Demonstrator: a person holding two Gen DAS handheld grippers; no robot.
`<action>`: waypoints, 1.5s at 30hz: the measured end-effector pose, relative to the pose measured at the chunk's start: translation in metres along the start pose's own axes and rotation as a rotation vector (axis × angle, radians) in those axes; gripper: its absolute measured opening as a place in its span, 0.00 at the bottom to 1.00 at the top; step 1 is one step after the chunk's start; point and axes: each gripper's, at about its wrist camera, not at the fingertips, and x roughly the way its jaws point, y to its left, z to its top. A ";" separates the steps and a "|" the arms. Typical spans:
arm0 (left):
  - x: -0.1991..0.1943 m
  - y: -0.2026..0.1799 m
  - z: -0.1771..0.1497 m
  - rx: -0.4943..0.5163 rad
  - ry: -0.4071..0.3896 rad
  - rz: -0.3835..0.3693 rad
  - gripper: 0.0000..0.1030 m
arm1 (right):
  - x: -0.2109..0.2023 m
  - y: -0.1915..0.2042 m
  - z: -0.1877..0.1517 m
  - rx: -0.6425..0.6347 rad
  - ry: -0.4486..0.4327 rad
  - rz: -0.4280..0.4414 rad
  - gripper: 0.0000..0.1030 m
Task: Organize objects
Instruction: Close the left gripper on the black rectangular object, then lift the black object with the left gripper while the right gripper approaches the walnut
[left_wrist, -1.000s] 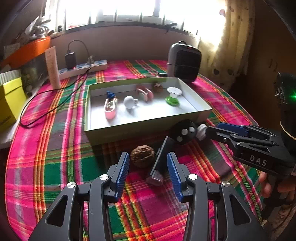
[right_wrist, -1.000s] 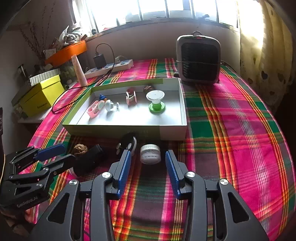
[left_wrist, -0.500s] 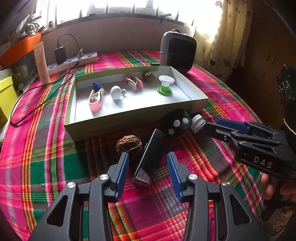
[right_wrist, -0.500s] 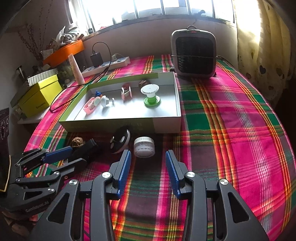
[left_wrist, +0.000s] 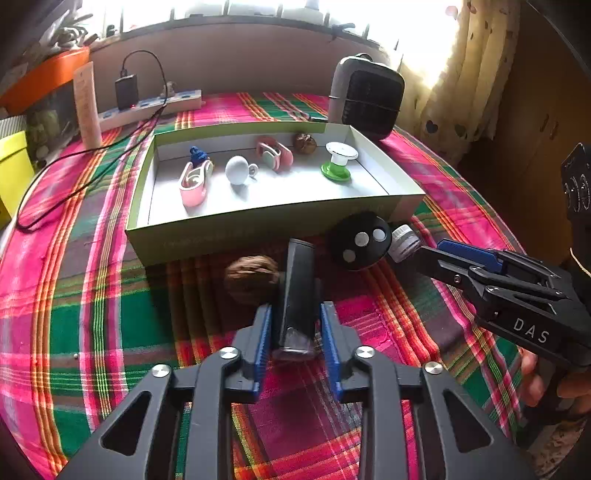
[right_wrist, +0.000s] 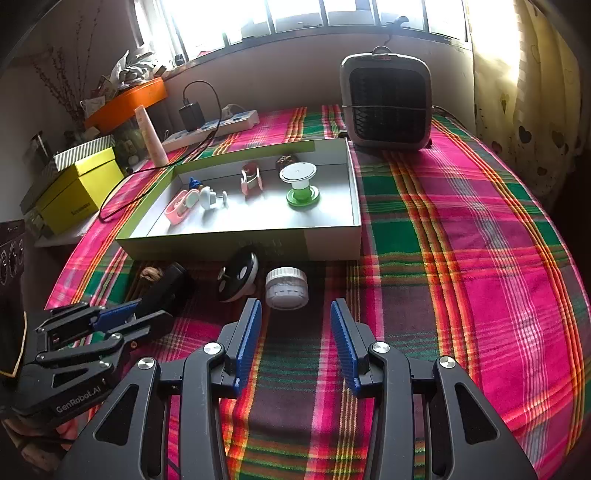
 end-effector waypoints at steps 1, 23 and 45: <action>-0.001 0.000 -0.001 -0.001 0.000 -0.001 0.23 | 0.000 0.000 0.000 0.001 0.000 0.000 0.39; -0.024 0.035 -0.027 -0.156 0.041 -0.160 0.23 | -0.006 0.013 -0.006 -0.032 -0.006 0.015 0.39; -0.034 0.064 -0.033 -0.236 -0.002 -0.105 0.35 | -0.002 0.027 -0.008 -0.060 0.011 0.021 0.39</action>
